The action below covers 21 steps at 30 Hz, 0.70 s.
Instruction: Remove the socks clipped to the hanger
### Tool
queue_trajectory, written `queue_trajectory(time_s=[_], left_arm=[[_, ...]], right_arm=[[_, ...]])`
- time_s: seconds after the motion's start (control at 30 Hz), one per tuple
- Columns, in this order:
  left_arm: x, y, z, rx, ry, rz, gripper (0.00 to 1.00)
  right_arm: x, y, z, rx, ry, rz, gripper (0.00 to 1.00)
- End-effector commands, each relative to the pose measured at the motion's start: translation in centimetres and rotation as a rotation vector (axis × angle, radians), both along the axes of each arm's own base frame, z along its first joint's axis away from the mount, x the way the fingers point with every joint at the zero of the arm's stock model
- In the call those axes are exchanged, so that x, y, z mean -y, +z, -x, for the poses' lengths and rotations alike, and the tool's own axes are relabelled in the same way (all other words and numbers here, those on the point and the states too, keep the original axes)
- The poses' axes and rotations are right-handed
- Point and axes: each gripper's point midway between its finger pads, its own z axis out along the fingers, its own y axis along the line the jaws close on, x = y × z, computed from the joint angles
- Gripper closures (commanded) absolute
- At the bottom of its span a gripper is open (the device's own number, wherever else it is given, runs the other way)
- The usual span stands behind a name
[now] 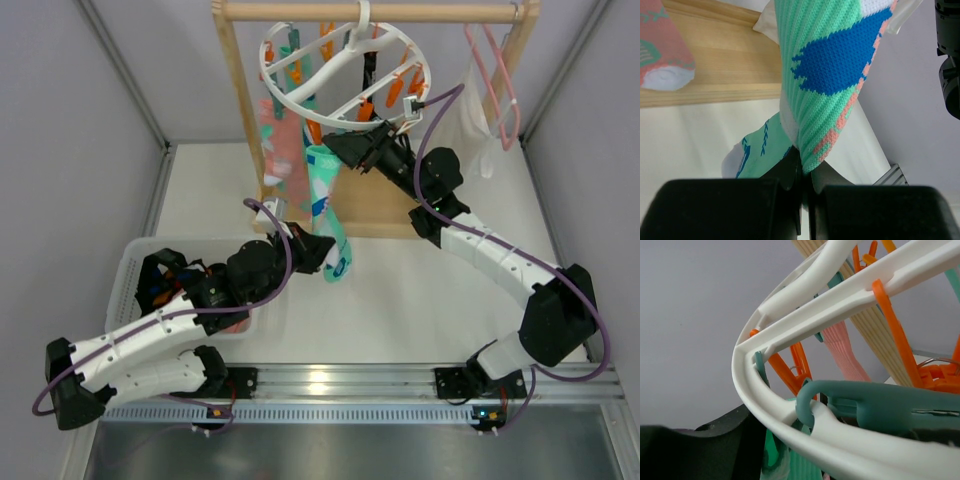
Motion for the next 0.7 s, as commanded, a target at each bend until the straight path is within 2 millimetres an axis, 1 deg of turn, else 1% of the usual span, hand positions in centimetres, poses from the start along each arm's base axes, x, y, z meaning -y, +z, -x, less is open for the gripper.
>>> queue_trajectory(time_s=[0.0, 0.07, 0.13, 0.23, 0.3, 0.33, 0.47, 0.5, 0.6, 0.63, 0.67], left_arm=[[-0.2, 0.5, 0.3, 0.001, -0.006, 0.033, 1.0], [-0.2, 0.5, 0.3, 0.0, -0.008, 0.032, 1.0], [-0.1, 0.4, 0.3, -0.003, -0.01, 0.033, 1.0], [-0.1, 0.5, 0.3, -0.002, -0.009, 0.037, 1.0], [-0.1, 0.5, 0.3, -0.002, -0.007, 0.037, 1.0], [-0.1, 0.5, 0.3, -0.001, -0.009, 0.036, 1.0], [-0.1, 0.6, 0.3, 0.0, -0.007, 0.034, 1.0], [-0.1, 0.6, 0.2, -0.001, -0.007, 0.035, 1.0], [-0.2, 0.4, 0.1, 0.001, 0.001, 0.026, 1.0], [-0.2, 0.1, 0.1, 0.001, 0.005, 0.018, 1.0], [-0.3, 0.0, -0.1, 0.003, 0.011, 0.011, 1.0]], right_arm=[[1.5, 4.3, -0.7, 0.073, -0.061, -0.089, 0.57], [1.5, 4.5, -0.7, 0.076, -0.056, -0.11, 0.57], [1.5, 4.7, -0.7, 0.079, -0.054, -0.125, 0.54], [1.4, 5.1, -0.6, 0.082, -0.047, -0.126, 0.55], [1.5, 5.2, -0.7, 0.083, -0.05, -0.124, 0.61], [1.5, 5.3, -0.6, 0.091, -0.056, -0.119, 0.66], [1.7, 5.0, -0.6, 0.093, -0.068, -0.106, 0.78], [1.6, 4.9, -0.6, 0.09, -0.068, -0.101, 0.86], [1.7, 4.4, -0.9, 0.076, -0.082, -0.084, 0.97], [1.8, 4.1, -1.1, 0.067, -0.096, -0.077, 1.0], [1.8, 3.8, -1.3, 0.051, -0.103, -0.064, 1.0]])
